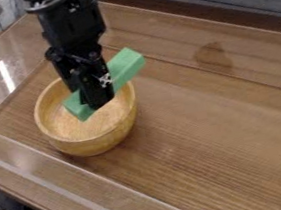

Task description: Put the green block in the brown bowl

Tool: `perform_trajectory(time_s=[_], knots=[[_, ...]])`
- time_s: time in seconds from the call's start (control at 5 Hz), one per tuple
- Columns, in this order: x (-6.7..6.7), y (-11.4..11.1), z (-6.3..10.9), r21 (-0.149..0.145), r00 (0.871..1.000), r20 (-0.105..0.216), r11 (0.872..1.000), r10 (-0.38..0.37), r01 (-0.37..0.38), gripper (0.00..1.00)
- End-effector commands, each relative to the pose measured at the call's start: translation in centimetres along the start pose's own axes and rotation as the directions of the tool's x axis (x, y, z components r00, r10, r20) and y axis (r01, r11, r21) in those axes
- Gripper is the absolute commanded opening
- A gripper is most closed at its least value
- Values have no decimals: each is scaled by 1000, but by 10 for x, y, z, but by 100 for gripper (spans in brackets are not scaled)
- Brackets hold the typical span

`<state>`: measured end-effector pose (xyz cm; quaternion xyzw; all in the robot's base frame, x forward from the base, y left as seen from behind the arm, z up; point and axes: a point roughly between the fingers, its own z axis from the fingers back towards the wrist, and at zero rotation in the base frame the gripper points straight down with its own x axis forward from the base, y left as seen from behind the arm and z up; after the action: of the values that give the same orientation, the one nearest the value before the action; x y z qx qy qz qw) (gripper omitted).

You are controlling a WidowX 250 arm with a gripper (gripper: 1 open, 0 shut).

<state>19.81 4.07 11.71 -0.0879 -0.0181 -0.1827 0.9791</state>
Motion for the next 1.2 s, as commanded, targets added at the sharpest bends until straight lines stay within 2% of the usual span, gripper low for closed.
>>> perform_trajectory(time_s=[0.0, 1.0], knots=[[3, 8, 3, 27, 1000, 27, 1000, 3, -4, 0], [8, 28, -20, 56, 999, 41, 998, 13, -15, 0]])
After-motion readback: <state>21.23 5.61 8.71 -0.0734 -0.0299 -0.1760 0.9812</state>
